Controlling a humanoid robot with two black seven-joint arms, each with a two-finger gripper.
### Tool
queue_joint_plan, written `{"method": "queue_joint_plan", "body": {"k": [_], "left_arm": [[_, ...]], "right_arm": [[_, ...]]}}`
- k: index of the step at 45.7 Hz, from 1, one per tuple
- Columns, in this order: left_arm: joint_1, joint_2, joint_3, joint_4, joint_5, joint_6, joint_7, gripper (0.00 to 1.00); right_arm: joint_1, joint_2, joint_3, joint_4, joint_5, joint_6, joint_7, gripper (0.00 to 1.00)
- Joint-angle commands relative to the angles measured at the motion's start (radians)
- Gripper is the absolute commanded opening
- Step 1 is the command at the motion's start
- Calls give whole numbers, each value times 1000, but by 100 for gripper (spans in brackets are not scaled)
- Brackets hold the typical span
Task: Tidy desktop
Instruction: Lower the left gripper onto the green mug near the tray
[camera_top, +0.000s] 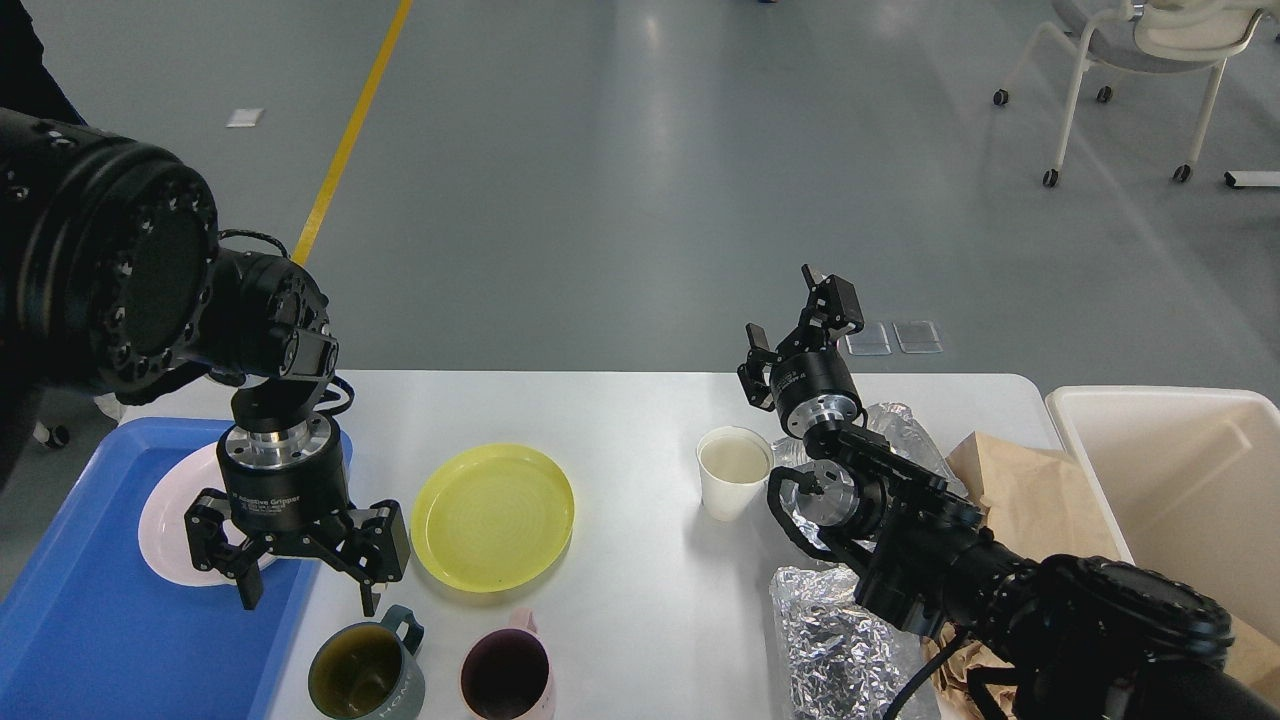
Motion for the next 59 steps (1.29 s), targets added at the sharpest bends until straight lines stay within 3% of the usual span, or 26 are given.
{"method": "queue_joint_plan", "body": {"k": [1, 4, 8, 13, 17, 27, 36, 39, 43, 48, 59], "left_arm": [[47, -2, -33, -27, -4, 22, 58, 96], [81, -2, -39, -47, -4, 79, 114, 92], [113, 5, -44, -93, -7, 218, 196, 91], [137, 8, -47, -122, -8, 386, 251, 91], [160, 10, -47, -122, -8, 464, 257, 91], [189, 8, -90, -122, -10, 492, 259, 91], [227, 7, -108, -122, -13, 570, 259, 89], [238, 7, -111, -122, -13, 584, 259, 83], [250, 7, -119, -122, -13, 604, 259, 61], [264, 7, -122, -121, -13, 634, 259, 54], [279, 7, -137, -121, -13, 645, 259, 14]], "right_arm": [[0, -1, 0, 0, 0, 0, 0, 100], [0, -1, 0, 0, 0, 0, 0, 100], [1, 0, 0, 0, 0, 0, 0, 100], [1, 0, 0, 0, 0, 0, 0, 100], [1, 0, 0, 0, 0, 0, 0, 100], [1, 0, 0, 0, 0, 0, 0, 100], [1, 0, 0, 0, 0, 0, 0, 100], [1, 0, 0, 0, 0, 0, 0, 100], [1, 0, 0, 0, 0, 0, 0, 100], [1, 0, 0, 0, 0, 0, 0, 100], [1, 0, 0, 0, 0, 0, 0, 100]]}}
